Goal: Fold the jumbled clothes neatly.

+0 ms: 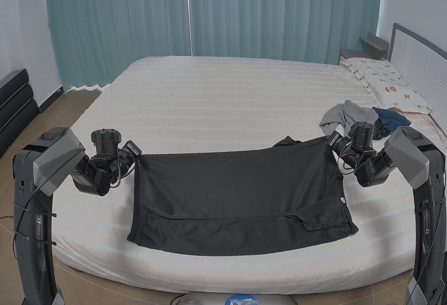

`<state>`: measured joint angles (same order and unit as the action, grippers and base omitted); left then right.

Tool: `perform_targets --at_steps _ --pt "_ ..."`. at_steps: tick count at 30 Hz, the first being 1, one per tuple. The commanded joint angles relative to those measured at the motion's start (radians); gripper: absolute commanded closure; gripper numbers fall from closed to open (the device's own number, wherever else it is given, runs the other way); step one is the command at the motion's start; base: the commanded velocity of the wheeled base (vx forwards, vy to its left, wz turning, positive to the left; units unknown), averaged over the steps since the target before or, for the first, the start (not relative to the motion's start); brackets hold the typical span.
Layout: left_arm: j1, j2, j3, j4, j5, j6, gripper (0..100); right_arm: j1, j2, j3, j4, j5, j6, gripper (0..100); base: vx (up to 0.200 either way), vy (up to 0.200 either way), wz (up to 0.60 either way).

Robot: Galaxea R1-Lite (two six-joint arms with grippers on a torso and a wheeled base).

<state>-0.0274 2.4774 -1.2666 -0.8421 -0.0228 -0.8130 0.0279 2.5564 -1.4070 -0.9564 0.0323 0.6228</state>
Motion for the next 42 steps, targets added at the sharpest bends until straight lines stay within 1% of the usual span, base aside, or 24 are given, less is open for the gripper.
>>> perform_targets --at_steps 1,7,13,17,23,25,27,33,42 --pt "0.0 -0.005 -0.002 -0.003 0.0 0.0 100 -0.003 -0.005 0.023 -0.012 -0.005 -0.003 100 0.0 0.0 0.0" --pt "0.001 -0.002 -0.002 -0.008 0.001 0.003 100 -0.002 0.007 0.039 -0.051 -0.002 -0.003 100 0.0 0.0 0.0" --pt "0.001 0.0 0.003 -0.029 0.001 0.003 100 0.001 0.001 0.049 -0.058 0.003 -0.002 100 0.0 0.0 0.0" --pt "0.003 -0.005 0.007 -0.029 0.0 0.005 100 0.001 -0.012 0.103 -0.059 0.011 -0.003 100 0.0 0.0 0.0" --pt "0.004 -0.04 0.036 -0.029 -0.014 0.005 100 -0.02 -0.099 0.207 -0.064 0.087 -0.002 100 0.0 0.0 0.0" --pt "0.004 -0.04 0.036 -0.029 -0.014 0.005 100 -0.02 -0.099 0.207 -0.064 0.087 -0.002 100 0.0 0.0 0.0" --pt "0.0 -0.038 0.033 -0.029 -0.031 0.006 100 -0.029 -0.102 0.206 -0.09 0.083 0.002 100 0.0 0.0 0.0" --pt "0.004 -0.038 0.036 -0.031 -0.031 0.005 100 -0.029 -0.082 0.264 -0.176 0.083 -0.002 100 0.0 0.0 0.0" --pt "0.012 -0.046 0.035 -0.031 -0.029 0.009 100 -0.032 -0.071 0.301 -0.197 0.087 -0.002 100 0.0 0.0 0.0"
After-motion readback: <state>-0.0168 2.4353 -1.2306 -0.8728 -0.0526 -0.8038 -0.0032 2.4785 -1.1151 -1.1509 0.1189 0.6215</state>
